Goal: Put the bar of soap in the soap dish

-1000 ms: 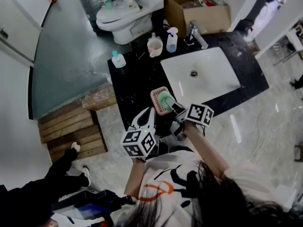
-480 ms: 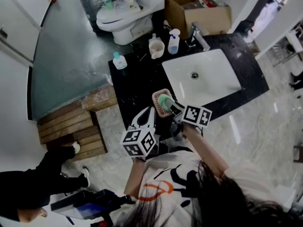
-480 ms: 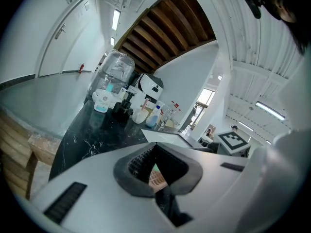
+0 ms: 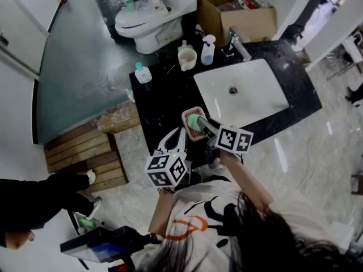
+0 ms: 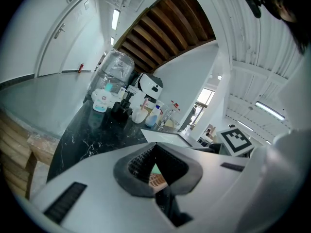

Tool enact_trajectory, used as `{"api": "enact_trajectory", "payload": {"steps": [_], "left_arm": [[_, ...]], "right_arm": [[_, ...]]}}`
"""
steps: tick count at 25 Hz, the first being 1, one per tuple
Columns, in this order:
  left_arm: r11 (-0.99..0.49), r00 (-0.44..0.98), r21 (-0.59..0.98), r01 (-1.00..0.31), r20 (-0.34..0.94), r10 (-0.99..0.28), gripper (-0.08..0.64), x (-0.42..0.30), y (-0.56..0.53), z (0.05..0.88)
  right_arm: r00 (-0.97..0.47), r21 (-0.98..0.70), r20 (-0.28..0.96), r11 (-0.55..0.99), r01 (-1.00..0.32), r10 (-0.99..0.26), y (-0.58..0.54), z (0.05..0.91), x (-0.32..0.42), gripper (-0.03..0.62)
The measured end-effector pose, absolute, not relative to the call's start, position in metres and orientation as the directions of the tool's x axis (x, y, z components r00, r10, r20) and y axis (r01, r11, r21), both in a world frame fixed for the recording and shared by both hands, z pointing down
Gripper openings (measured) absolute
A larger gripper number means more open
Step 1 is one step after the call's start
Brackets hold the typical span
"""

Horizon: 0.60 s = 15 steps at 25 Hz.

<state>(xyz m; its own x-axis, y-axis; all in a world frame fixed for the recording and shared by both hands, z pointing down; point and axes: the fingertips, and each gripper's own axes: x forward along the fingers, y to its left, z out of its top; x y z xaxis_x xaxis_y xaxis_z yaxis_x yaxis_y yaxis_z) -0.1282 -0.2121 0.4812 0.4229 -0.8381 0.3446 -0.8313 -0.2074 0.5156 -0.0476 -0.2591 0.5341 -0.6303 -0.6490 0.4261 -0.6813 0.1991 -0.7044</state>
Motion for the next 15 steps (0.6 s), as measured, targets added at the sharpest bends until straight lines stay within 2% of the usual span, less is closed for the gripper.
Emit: {"api": "enact_trajectory", "payload": {"steps": [5,15], "left_arm": [[-0.204,0.419,0.515,-0.832,0.344,-0.84,0.002,-0.128,-0.213,0.483],[-0.209,0.423,0.512,-0.833,0.347,-0.837,0.002,-0.124,-0.213,0.482]], "right_arm": [[-0.605,-0.636,0.44,0.245,-0.731,-0.663,-0.26,0.531,-0.04,0.14],[-0.623,-0.676,0.374,0.258,-0.69,-0.687,-0.261,0.509,-0.036,0.14]]}}
